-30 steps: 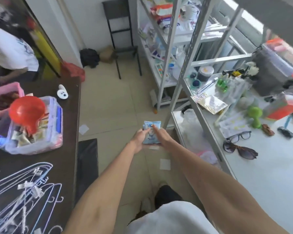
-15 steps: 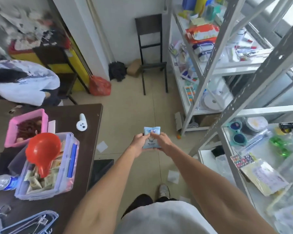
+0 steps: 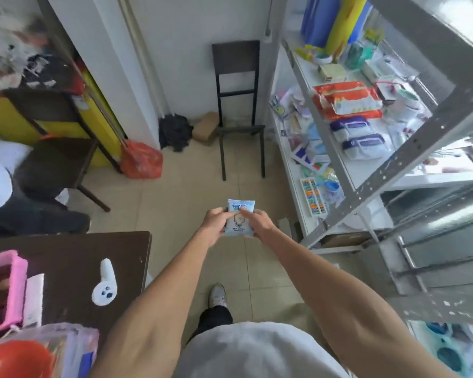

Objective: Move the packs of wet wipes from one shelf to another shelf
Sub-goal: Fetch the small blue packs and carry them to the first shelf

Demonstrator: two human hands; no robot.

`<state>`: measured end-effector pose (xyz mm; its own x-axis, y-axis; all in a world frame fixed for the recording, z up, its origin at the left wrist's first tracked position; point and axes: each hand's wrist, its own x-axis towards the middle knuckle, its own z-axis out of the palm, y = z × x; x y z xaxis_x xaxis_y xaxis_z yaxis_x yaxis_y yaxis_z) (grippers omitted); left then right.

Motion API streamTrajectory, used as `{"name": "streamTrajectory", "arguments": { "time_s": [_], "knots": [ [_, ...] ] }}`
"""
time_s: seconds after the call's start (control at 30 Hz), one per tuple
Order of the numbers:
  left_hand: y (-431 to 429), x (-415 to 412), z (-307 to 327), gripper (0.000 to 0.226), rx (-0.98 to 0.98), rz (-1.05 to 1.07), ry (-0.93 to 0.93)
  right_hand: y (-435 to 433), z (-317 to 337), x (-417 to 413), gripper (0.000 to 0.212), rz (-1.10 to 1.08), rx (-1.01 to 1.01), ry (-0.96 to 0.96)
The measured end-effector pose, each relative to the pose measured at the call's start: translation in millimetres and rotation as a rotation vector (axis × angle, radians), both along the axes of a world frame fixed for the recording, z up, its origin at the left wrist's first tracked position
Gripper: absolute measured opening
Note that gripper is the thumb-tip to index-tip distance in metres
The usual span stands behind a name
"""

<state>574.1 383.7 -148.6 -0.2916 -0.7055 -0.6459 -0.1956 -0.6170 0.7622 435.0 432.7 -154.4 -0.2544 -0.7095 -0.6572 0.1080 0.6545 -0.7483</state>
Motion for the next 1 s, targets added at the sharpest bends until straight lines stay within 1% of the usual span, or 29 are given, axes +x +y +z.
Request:
{"name": "streamTrajectory", "arguments": {
  "time_s": [0.07, 0.1, 0.17, 0.2, 0.27, 0.37, 0.47, 0.53, 0.6, 0.7, 0.73, 0.8, 0.87, 0.9, 0.97, 1.0],
  "knots": [
    [-45.7, -9.3, 1.9, 0.025, -0.003, -0.018, -0.001, -41.6, 3.7, -9.4, 0.039, -0.001, -0.016, 0.021],
    [-67.4, -15.6, 1.6, 0.024, -0.004, -0.031, -0.006, -59.4, 6.4, -15.3, 0.033, 0.002, -0.021, 0.031],
    [-105.0, -30.4, 2.8, 0.020, 0.001, -0.054, -0.017, -88.6, 13.8, -29.6, 0.014, -0.007, -0.011, 0.027],
    [-122.5, -39.5, 3.0, 0.019, 0.009, -0.068, -0.023, -102.7, 16.2, -38.9, 0.010, -0.026, -0.001, 0.016],
    [-155.1, -59.9, 1.8, 0.018, 0.034, -0.096, -0.024, -130.6, 15.2, -58.8, 0.014, -0.068, 0.016, -0.008],
    [-203.9, -95.8, -1.6, 0.004, 0.069, -0.171, -0.042, -172.8, 10.0, -86.4, 0.025, -0.126, 0.031, -0.058],
    [-250.7, -133.0, -3.1, 0.008, 0.098, -0.274, -0.068, -209.0, 2.8, -119.8, 0.028, -0.163, 0.052, -0.128],
    [-283.0, -160.5, 0.2, 0.015, 0.127, -0.402, -0.081, -228.2, 5.4, -145.7, 0.025, -0.214, 0.057, -0.211],
    [-311.6, -189.2, 5.9, 0.025, 0.162, -0.605, -0.101, -239.6, 2.9, -169.9, 0.026, -0.252, 0.048, -0.294],
    [-338.0, -238.6, 13.1, 0.025, 0.233, -0.896, -0.127, -239.6, -3.2, -202.1, 0.046, -0.324, 0.051, -0.350],
    [-340.2, -258.6, 16.9, 0.024, 0.263, -0.974, -0.135, -235.7, -2.8, -212.9, 0.048, -0.379, 0.052, -0.350],
    [-339.7, -305.3, 21.3, 0.022, 0.289, -1.118, -0.141, -224.9, 4.9, -236.1, 0.045, -0.540, 0.037, -0.356],
    [-334.1, -355.7, 22.9, 0.024, 0.279, -1.259, -0.142, -210.8, 15.6, -258.5, 0.030, -0.722, -0.026, -0.395],
    [-328.4, -379.4, 24.2, 0.027, 0.266, -1.340, -0.134, -202.0, 18.7, -269.7, 0.027, -0.817, -0.060, -0.416],
    [-312.3, -422.4, 25.9, 0.036, 0.260, -1.499, -0.093, -183.5, 25.5, -285.2, 0.029, -1.010, -0.116, -0.399],
    [-301.1, -439.6, 29.1, 0.037, 0.245, -1.567, -0.072, -175.4, 27.3, -290.3, 0.034, -1.099, -0.133, -0.362]
  ]
}}
